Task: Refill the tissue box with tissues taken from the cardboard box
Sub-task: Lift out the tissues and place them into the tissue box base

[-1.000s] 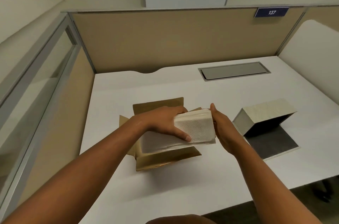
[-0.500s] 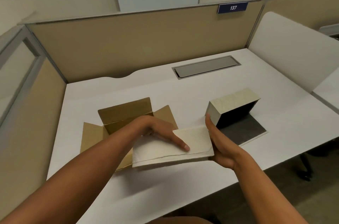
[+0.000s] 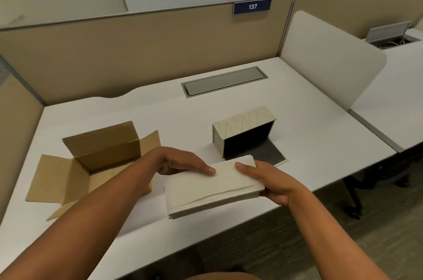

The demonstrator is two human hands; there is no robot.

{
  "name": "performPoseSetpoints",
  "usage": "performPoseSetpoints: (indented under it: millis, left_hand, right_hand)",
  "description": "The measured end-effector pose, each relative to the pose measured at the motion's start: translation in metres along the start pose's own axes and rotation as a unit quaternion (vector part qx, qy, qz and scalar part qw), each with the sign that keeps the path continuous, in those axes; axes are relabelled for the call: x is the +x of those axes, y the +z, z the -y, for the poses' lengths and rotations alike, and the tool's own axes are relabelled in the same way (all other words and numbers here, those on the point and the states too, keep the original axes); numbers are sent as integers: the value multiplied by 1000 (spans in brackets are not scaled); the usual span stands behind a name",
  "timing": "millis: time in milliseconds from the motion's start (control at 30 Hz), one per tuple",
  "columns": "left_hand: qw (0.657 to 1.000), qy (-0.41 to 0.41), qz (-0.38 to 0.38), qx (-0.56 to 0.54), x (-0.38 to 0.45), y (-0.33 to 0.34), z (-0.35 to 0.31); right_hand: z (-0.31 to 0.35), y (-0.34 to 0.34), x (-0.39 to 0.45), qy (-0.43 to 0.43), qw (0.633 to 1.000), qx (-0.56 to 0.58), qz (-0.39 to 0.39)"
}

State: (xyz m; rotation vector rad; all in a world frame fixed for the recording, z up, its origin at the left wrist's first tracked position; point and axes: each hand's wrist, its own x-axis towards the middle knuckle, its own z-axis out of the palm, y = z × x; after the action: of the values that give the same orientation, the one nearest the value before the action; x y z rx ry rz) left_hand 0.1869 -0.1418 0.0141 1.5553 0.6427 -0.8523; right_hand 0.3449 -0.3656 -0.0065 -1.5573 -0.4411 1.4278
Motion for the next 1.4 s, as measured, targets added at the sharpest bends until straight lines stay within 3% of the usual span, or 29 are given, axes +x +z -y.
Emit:
performPoseSetpoints:
  millis: [167,267,433,533,567,733,833,933,1067,1233,1400]
  left_hand:
    - [990,59,-55,-115,12,5,1]
    - [963,110,-95,-228,21,6,5]
    - [853,236,-18,-464,48,15,9]
    - [796,256,-1,-549,74,28,11]
    - [792,254,-14,-555,82,33,9]
    - [843,153,-177,-484,113,46,1]
    - [864,141,-201,-439,123,44,-5]
    - [861,120,-246,-429,136,34,-7]
    - [879,87,-251,-396,150,27,-8]
    - [862,65,-244,-439,165,23,-7]
    - [795,65,-247,-550,183,37,-13]
  right_hand:
    - [0,-41,-1,-4,1000,24,-11]
    - [3,-60,4,-13,999,35,-13]
    - [10,-88,16,-36,997,72,-18]
    - [13,-101,26,-37,997,62,-28]
    - [14,-104,30,-33,998,53,-31]
    - [6,-116,50,15,999,15,-23]
    - [3,-120,65,54,997,3,-58]
    - [1,-122,79,77,994,18,-71]
    - [-4,-124,93,75,992,5,-100]
    - [-6,-135,108,69,992,9,-106]
    - [-5,-161,127,60,991,12,-117]
